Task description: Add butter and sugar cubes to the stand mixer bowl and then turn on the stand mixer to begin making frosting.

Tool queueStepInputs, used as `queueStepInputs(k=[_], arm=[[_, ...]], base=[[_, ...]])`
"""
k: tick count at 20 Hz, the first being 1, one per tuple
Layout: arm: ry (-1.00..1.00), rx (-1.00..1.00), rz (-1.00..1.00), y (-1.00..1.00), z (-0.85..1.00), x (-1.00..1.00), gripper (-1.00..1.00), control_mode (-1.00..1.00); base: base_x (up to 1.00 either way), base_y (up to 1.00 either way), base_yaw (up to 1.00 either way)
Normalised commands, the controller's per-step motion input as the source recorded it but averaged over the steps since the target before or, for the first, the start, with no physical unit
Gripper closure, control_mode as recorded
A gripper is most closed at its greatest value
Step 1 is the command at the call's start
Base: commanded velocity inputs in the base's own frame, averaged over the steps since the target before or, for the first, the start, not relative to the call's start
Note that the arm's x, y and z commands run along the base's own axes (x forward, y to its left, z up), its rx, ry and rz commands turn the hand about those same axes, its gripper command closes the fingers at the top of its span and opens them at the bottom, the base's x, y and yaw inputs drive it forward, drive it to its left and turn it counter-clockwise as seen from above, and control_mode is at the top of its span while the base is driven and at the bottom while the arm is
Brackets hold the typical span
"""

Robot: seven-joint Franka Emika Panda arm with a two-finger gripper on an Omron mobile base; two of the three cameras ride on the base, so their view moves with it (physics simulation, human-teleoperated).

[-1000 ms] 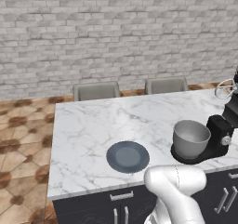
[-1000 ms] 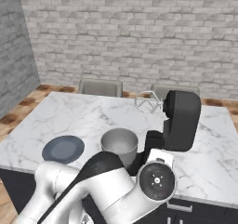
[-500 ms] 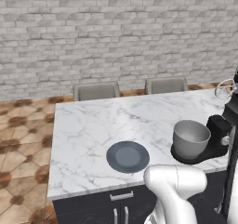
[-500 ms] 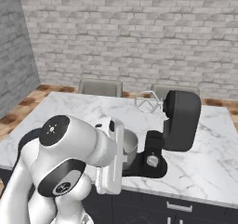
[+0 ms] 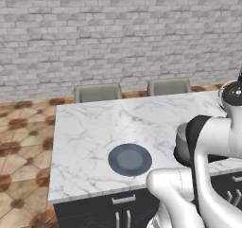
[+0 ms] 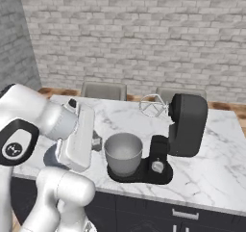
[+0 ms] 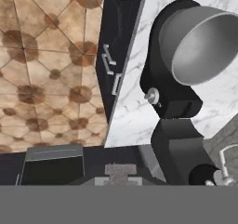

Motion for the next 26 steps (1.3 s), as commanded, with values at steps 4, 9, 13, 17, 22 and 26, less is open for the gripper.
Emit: queueStepInputs(k=[4,9,13,17,22,26], arm=[[0.06,-0.01,0.00,0.26,-0.05,0.00,1.00,-1.00],[0.07,0.04,0.00,0.25,-0.14,0.22,1.00,-1.00],[0.09,0.07,0.00,0.24,-0.12,0.42,1.00,-1.00],[0.11,0.07,0.00,0.24,-0.13,0.46,1.00,-1.00],[0.06,0.03,0.02,0.19,-0.37,0.46,1.00,-1.00],[0.01,0.04,0.02,0.06,-0.45,0.40,1.00,-1.00]], base=[[0.00,0.00,0.00],[0.00,0.00,0.00],[0.00,0.00,0.00],[0.00,0.00,0.00],[0.00,0.00,0.00],[0.00,0.00,0.00]])
